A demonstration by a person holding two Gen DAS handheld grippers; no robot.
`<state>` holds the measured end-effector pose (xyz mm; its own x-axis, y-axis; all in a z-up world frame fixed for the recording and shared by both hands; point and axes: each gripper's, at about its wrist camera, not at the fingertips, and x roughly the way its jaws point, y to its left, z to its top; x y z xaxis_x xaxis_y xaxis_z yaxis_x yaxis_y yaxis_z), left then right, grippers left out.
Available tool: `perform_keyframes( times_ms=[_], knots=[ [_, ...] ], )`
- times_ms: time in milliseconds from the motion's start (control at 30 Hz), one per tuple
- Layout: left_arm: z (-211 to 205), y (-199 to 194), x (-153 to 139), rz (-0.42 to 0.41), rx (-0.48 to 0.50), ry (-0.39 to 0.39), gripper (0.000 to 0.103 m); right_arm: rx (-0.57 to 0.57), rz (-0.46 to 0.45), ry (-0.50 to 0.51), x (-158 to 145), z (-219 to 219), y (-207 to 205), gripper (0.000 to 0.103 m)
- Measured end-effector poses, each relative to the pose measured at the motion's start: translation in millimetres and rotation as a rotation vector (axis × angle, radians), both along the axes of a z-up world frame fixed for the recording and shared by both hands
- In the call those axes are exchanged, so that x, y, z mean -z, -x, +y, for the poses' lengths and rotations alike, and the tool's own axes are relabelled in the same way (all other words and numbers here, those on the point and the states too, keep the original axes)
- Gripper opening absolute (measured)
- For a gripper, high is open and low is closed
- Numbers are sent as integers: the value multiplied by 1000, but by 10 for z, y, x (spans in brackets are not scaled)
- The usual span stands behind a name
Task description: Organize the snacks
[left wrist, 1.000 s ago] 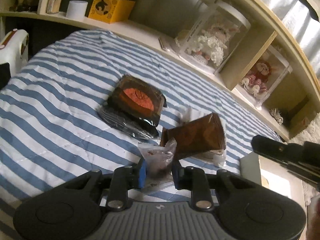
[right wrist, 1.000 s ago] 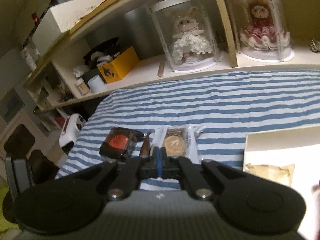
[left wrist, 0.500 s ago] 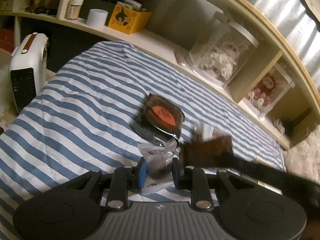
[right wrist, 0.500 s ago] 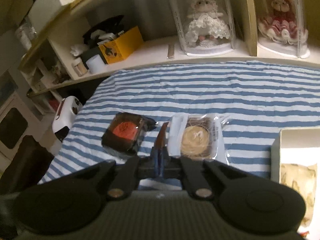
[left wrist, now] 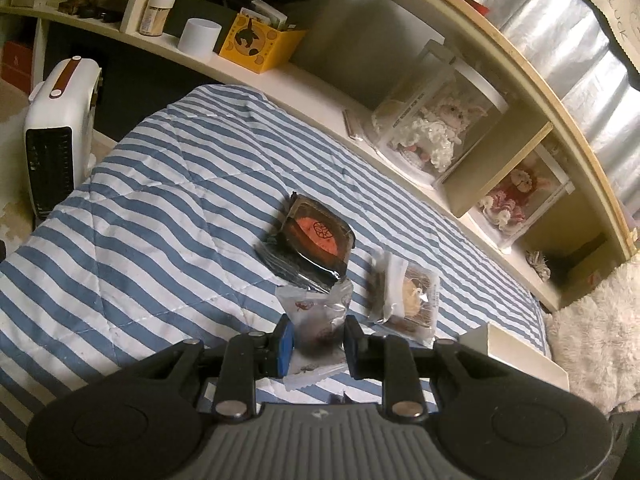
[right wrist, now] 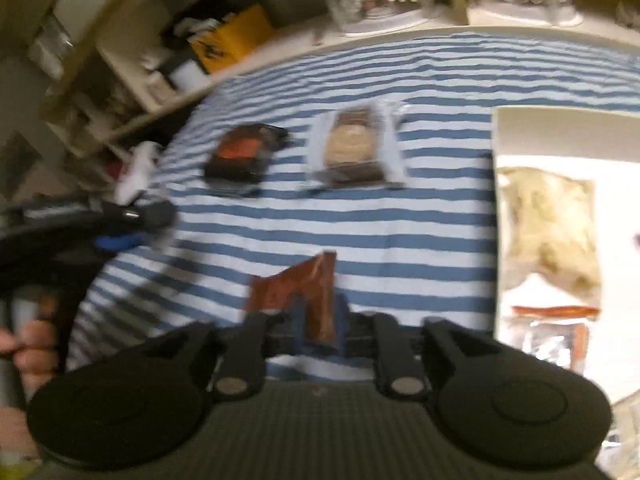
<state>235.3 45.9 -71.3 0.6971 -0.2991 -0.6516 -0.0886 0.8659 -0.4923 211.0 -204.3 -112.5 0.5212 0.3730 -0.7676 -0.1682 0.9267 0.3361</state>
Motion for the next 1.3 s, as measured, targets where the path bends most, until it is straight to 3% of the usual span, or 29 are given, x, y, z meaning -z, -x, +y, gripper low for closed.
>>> perform_keyframes(
  times_ms=[67,167,367,500,600,667,733,800,900,1300],
  knots=[
    [16,10,-3,4,-3,3,28,37,7,-22,1,0,0,69],
    [36,8,8,14,-4,12,28,66,-2,1,-23,104,-14,84],
    [65,3,64,37,5,17,28,18,2,135,62,544,-133,97],
    [84,-8,106,51,8,19,28,-19,-24,287,158,797,-157,102],
    [91,-18,131,61,11,13,28,10,6,338,245,824,-202,102],
    [92,-24,142,65,14,13,28,33,39,305,296,775,-233,101],
    [86,-24,144,69,18,6,28,46,73,257,341,736,-266,92],
    [73,-20,137,70,23,-5,28,46,60,258,330,713,-249,77],
    [46,1,106,67,33,-29,28,13,35,251,292,700,-218,65],
    [-137,166,-132,12,102,-124,28,0,-86,182,-232,346,97,63]
  ],
)
